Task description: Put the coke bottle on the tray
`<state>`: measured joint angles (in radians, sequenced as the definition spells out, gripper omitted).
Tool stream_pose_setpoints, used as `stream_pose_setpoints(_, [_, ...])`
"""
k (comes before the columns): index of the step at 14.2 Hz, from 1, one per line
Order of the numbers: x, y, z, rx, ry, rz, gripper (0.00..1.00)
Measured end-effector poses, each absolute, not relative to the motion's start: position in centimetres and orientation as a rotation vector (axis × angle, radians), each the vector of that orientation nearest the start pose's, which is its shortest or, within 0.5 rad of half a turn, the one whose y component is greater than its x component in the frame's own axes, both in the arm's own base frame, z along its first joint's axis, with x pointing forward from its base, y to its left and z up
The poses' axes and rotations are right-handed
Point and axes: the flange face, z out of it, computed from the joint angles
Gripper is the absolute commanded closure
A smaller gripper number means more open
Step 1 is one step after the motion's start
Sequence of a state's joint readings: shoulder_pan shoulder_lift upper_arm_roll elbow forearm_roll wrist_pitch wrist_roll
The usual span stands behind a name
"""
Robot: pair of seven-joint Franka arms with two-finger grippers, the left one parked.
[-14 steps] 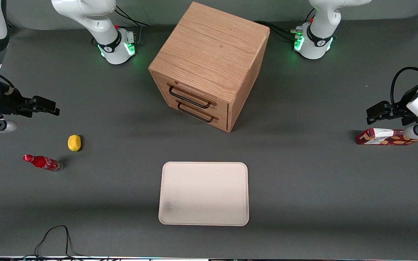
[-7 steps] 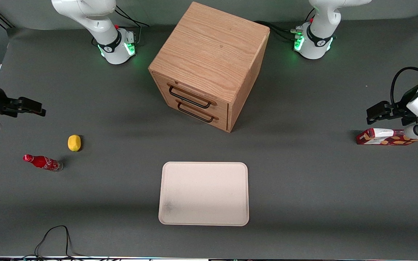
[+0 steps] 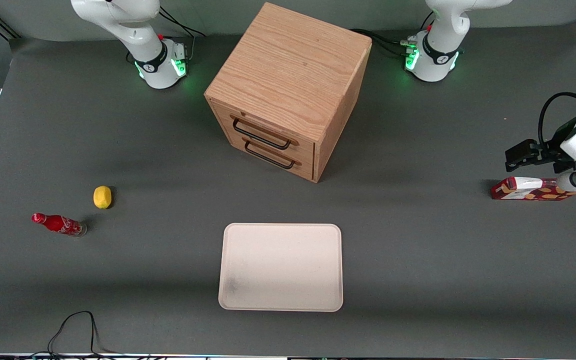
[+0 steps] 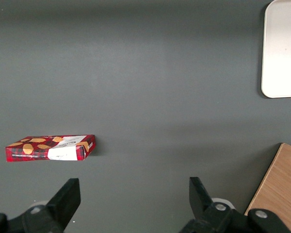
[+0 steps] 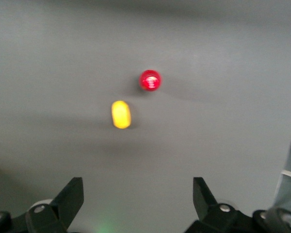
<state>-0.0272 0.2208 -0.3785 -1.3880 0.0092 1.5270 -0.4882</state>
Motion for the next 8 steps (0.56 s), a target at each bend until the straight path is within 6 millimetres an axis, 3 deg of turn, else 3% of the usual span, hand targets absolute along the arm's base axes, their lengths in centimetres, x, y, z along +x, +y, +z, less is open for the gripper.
stream_pose_setpoints(3, [58.8,-21.9,57.9,-3.189,-0.151,0.17,0.0])
stream_pose_setpoints(8, [59.2,-21.8,57.7,-3.191,-0.153,0.181,0.0])
